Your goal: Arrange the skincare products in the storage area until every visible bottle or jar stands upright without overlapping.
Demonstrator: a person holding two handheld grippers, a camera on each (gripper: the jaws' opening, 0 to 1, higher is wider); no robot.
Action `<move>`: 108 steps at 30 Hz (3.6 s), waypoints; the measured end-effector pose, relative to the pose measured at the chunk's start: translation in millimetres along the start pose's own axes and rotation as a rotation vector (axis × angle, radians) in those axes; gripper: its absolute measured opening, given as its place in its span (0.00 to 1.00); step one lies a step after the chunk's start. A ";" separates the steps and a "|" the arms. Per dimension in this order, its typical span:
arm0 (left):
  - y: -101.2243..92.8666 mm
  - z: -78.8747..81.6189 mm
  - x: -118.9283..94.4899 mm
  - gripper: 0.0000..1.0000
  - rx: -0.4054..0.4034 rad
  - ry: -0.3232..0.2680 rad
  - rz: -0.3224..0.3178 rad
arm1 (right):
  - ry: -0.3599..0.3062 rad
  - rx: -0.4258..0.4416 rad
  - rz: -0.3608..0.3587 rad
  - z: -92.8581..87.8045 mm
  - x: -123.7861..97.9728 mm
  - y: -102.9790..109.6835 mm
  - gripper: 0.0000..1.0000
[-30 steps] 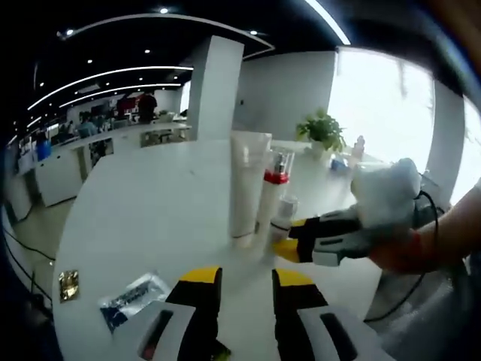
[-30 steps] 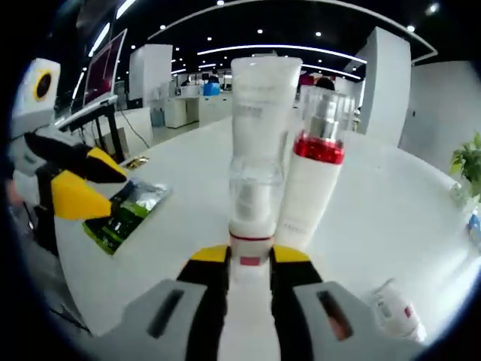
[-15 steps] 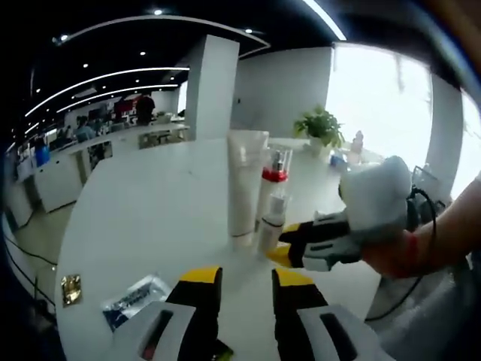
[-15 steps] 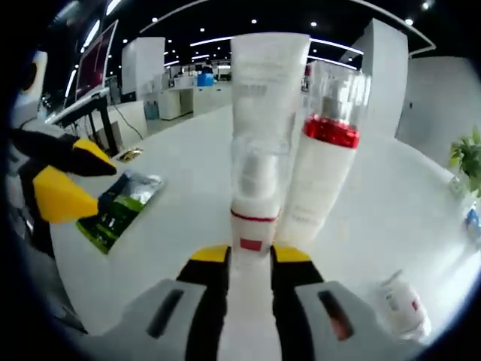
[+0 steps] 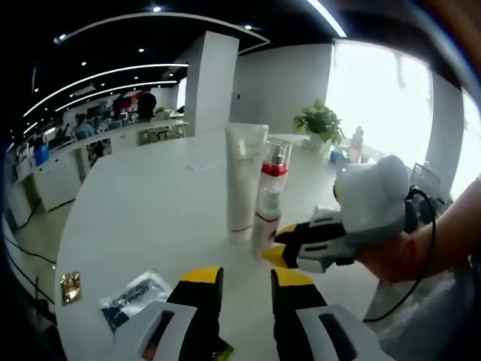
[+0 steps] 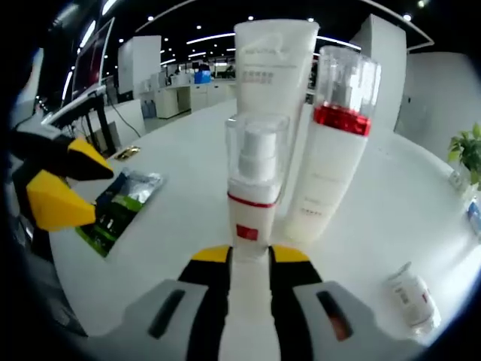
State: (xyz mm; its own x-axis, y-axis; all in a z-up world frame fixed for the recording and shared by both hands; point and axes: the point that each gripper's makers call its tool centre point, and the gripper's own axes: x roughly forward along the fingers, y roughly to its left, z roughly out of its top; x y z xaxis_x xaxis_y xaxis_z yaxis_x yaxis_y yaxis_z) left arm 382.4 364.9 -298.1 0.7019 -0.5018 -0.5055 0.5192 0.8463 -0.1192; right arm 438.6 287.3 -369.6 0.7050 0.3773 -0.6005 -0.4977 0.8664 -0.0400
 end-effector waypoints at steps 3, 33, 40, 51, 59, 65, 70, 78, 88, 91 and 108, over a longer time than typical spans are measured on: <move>-0.5 -0.1 0.4 0.26 -0.002 0.001 -0.003 | 0.000 0.008 0.009 -2.4 -1.1 -0.9 0.21; -16.8 -8.3 14.8 0.27 -0.034 0.050 -0.078 | 0.127 0.008 0.177 -53.5 -82.0 -153.0 0.31; -19.9 -14.2 17.9 0.27 -0.027 0.076 -0.092 | 0.166 -0.124 0.150 -57.8 -74.6 -147.0 0.21; -51.9 -27.6 20.7 0.27 0.015 0.128 -0.240 | 0.242 -0.585 0.536 -67.9 -77.7 -24.9 0.21; -84.8 -53.8 19.5 0.29 0.172 0.230 -0.367 | 0.233 -0.777 0.740 -75.4 -87.2 40.5 0.21; -94.5 -78.3 16.8 0.29 0.257 0.324 -0.416 | 0.201 -0.863 0.809 -78.9 -92.0 67.9 0.21; -90.6 -92.4 17.5 0.24 0.343 0.371 -0.403 | 0.211 -0.872 0.800 -82.5 -92.6 67.6 0.22; -86.7 -96.0 16.7 0.22 0.347 0.400 -0.388 | 0.302 -0.790 0.739 -97.5 -100.3 22.4 0.30; -81.6 -93.0 19.7 0.21 0.362 0.381 -0.364 | 0.253 -0.817 0.670 -77.1 -108.6 6.8 0.21; -73.9 -91.9 21.5 0.21 0.327 0.382 -0.341 | 0.126 -0.714 0.737 -37.1 -122.7 22.2 0.21; -66.0 -97.7 25.5 0.22 0.227 0.383 -0.327 | -0.007 -0.802 0.833 11.4 -133.9 81.0 0.19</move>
State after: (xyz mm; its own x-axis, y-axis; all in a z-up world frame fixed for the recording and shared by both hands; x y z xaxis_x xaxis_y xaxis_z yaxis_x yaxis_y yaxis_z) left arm 318.4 313.8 -386.6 0.2812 -0.5950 -0.7529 0.8022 0.5764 -0.1559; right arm 309.7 310.7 -283.3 0.0089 0.7383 -0.6744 -0.9856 -0.1074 -0.1306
